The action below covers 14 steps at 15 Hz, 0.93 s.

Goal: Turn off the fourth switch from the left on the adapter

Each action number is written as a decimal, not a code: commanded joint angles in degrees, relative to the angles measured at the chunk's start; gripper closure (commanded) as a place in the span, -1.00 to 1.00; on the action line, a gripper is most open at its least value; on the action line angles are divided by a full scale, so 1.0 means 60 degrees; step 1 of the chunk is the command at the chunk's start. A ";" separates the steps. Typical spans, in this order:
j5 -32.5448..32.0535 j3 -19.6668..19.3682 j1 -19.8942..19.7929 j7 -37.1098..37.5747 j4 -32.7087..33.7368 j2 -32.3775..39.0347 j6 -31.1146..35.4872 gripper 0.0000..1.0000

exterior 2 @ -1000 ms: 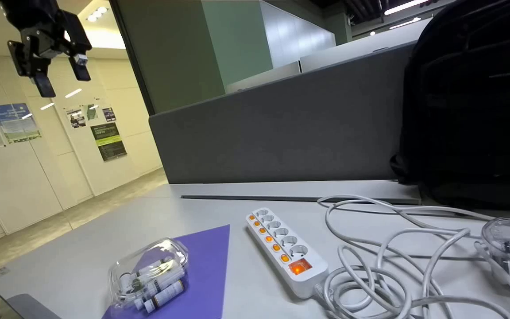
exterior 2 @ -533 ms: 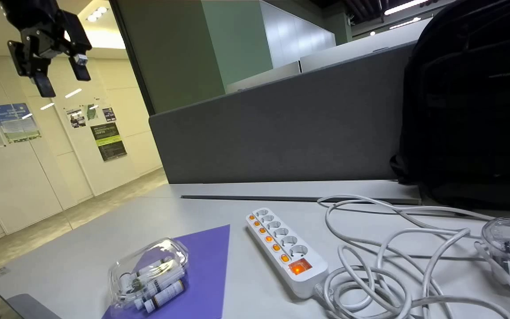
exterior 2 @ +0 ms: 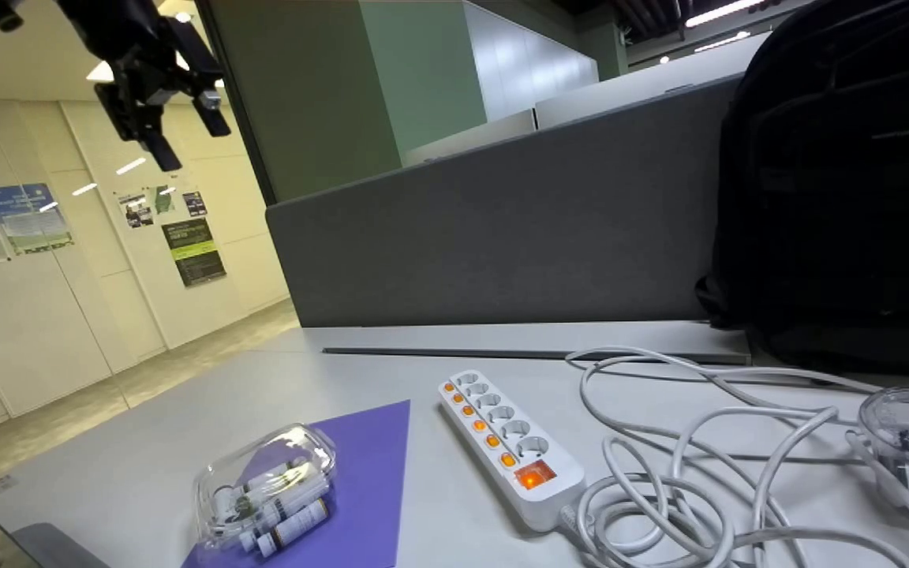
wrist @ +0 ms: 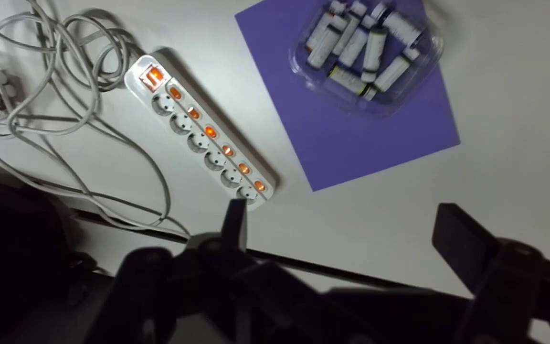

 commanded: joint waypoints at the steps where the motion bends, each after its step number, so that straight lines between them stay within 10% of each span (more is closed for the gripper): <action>1: -0.0808 -0.0145 -0.0623 0.1227 -0.0287 0.0643 0.1365 -1.00; 6: -0.1892 -0.0485 -0.1404 0.2563 -0.0441 0.2130 0.3293 -1.00; 14: 0.0148 -0.1707 -0.1332 0.1640 -0.0221 0.4218 0.4540 -1.00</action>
